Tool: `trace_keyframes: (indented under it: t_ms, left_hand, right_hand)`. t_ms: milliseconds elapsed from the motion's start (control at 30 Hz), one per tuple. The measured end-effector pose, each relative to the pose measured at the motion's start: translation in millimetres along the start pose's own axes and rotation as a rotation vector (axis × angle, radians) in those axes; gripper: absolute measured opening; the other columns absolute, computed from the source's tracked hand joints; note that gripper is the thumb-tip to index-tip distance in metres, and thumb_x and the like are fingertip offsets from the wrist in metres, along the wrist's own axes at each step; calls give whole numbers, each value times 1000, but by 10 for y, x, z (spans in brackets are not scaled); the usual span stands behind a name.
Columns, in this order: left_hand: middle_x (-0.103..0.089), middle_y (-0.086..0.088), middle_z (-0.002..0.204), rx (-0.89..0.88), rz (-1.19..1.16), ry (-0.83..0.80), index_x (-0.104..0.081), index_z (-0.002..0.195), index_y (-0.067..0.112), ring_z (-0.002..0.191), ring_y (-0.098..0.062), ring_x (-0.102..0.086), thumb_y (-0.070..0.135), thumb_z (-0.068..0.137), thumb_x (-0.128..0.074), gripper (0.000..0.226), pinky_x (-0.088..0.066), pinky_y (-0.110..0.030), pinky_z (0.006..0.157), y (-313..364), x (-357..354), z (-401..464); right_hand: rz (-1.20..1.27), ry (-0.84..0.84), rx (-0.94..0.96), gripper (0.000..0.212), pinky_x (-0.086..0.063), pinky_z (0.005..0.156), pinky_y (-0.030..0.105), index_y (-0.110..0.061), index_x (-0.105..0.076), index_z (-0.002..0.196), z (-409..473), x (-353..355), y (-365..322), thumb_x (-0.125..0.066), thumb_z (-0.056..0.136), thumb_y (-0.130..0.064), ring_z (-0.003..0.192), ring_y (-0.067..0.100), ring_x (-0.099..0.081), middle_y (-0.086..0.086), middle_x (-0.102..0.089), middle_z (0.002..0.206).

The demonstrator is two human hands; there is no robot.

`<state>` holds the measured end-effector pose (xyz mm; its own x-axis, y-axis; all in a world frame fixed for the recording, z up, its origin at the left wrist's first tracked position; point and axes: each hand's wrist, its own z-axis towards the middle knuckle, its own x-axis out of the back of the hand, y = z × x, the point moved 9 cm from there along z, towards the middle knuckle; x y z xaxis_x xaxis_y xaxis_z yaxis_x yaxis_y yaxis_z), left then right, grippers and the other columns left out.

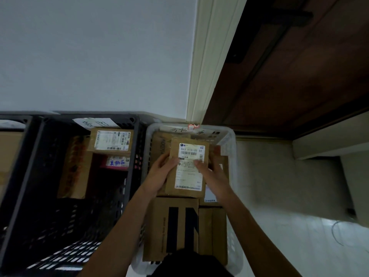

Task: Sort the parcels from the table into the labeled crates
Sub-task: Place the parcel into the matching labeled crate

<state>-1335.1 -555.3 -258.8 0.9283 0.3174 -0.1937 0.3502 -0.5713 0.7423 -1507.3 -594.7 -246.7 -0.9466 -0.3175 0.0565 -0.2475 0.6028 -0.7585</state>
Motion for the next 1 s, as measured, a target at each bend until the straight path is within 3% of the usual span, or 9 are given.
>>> trace_keyframes:
  t_ms: [267, 333, 433, 567, 633, 667, 767, 833, 1000]
  left_hand:
    - [-69, 13, 110, -43, 310, 108, -60, 130, 25, 92, 2, -69, 45, 104, -45, 37, -50, -11, 71, 23, 243, -110]
    - [-67, 9, 113, -85, 509, 170, -58, 130, 27, 100, -7, -65, 55, 104, -35, 45, -49, -24, 81, 145, 311, -44]
    - [-67, -6, 110, -143, 734, 285, -55, 122, 19, 89, -16, -62, 49, 106, -33, 41, -44, -31, 71, 314, 407, 81]
    - [-68, -8, 98, -292, 867, 323, -27, 154, 23, 71, -21, -64, 31, 106, -41, 51, -53, -40, 59, 515, 363, 135]
    - [-57, -10, 131, -324, 962, 246, -20, 157, 26, 100, -27, -66, 30, 102, -49, 63, -58, -44, 80, 491, 304, 176]
    - [-39, -10, 150, -333, 1052, 214, -20, 156, 25, 120, -31, -57, 36, 98, -56, 69, -55, -45, 92, 454, 299, 195]
    - [-6, -20, 164, -459, 1421, 112, -18, 156, 17, 149, -41, -22, 64, 83, -66, 99, -37, -55, 114, 304, 288, 171]
    - [-12, -29, 162, -553, 1635, 92, -14, 155, 7, 151, -42, -10, 71, 77, -68, 114, -26, -58, 118, 240, 327, 135]
    - [-40, -34, 149, -600, 1777, 110, -39, 142, -12, 141, -44, -38, 66, 66, -80, 117, -25, -55, 112, 309, 292, 191]
  right_hand:
    - [-252, 57, 35, 28, -49, 65, 13, -37, -51, 125, -92, -300, 62, -52, 101, -51, 85, -2, -64, -15, -67, 101]
    - [-288, 78, 81, 35, -54, 74, 23, -35, -52, 132, 2, -390, -65, -51, 101, -51, 91, 4, -65, -13, -67, 106]
    - [-303, 113, 129, 41, -50, 98, 39, -30, -50, 141, 167, -494, -204, -49, 103, -47, 115, 19, -62, -2, -65, 130]
    - [-334, 113, 153, 39, -43, 87, 30, -26, -48, 144, 340, -561, -282, -46, 107, -36, 105, 15, -58, 2, -62, 136]
    - [-330, 100, 160, 38, -41, 84, 27, -28, -46, 145, 399, -610, -262, -46, 107, -34, 104, 14, -58, 0, -62, 136]
    - [-320, 92, 160, 38, -42, 82, 25, -29, -46, 145, 426, -634, -231, -46, 107, -33, 108, 15, -60, -1, -62, 136]
    - [-339, 101, 177, 37, -43, 75, 21, -30, -45, 144, 461, -647, -202, -45, 107, -33, 109, 14, -60, -1, -62, 134]
    - [-380, 97, 204, 38, -43, 82, 25, -30, -44, 145, 496, -658, -238, -46, 107, -34, 112, 15, -60, -2, -62, 133]
    - [-433, 64, 239, 41, -43, 88, 27, -27, -42, 148, 623, -705, -306, -45, 107, -31, 118, 23, -62, 2, -62, 136]
